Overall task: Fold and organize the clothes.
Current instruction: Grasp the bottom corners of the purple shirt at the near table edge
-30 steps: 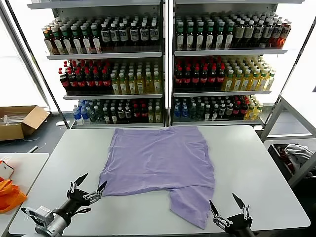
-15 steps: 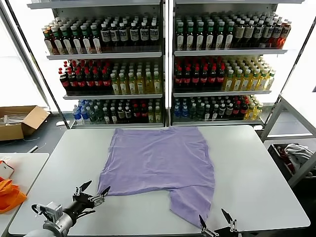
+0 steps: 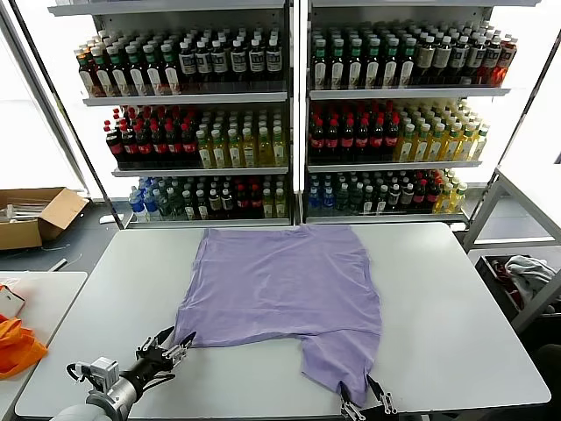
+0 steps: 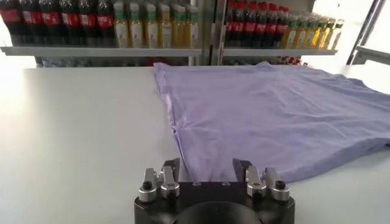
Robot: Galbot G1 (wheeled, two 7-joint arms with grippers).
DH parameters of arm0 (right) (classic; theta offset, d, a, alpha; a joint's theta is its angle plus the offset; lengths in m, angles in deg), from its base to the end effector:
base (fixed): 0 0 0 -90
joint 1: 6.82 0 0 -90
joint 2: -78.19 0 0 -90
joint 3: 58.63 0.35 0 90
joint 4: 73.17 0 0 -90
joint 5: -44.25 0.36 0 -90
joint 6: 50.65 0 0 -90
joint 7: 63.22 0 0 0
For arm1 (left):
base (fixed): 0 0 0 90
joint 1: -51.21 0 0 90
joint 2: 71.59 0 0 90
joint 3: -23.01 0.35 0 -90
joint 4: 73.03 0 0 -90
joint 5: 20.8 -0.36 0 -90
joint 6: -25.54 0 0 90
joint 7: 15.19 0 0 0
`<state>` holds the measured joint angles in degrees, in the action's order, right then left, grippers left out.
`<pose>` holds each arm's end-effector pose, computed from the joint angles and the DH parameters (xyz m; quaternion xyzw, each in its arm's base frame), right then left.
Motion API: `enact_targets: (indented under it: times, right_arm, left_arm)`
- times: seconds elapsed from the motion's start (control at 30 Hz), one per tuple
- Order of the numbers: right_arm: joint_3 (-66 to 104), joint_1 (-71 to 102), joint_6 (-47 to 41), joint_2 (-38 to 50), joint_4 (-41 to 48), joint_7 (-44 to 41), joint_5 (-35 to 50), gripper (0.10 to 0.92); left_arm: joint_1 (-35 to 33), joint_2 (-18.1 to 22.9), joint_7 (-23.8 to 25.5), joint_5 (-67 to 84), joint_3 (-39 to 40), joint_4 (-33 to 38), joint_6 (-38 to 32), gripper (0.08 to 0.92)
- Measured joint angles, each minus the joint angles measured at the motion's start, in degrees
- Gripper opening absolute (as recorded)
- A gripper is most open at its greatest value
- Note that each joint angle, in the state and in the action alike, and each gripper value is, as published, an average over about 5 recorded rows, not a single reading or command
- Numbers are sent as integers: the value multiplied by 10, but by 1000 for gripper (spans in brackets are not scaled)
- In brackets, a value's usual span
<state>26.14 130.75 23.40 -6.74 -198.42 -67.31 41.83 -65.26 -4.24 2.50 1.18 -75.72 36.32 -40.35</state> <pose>0.0912 0.0141 -0.3133 0.0962 -0.9644 0.0241 0.2453 0.2145 0.1364 -0.3225 -0.1434 -0.9564 0.0206 0.2538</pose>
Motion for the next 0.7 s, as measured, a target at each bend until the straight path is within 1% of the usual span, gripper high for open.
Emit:
enact_targets:
  times: [0.23, 0.37, 0.47, 0.7]
  right_arm:
    - [-1, 7, 9, 5, -5, -5, 3, 222]
    - [4, 11, 20, 10, -12, -13, 8, 127]
    - [10, 16, 30, 15, -19, -21, 13, 108]
    - [38, 43, 55, 33, -50, -45, 30, 108]
  left_arm:
    - [-11, 8, 2, -6, -3, -1, -8, 247]
    - [-17, 12, 0, -6, -6, 1, -12, 146]
    - [-22, 13, -2, -5, -10, 6, -14, 110]
    - [-42, 23, -11, -9, -21, 34, -15, 102]
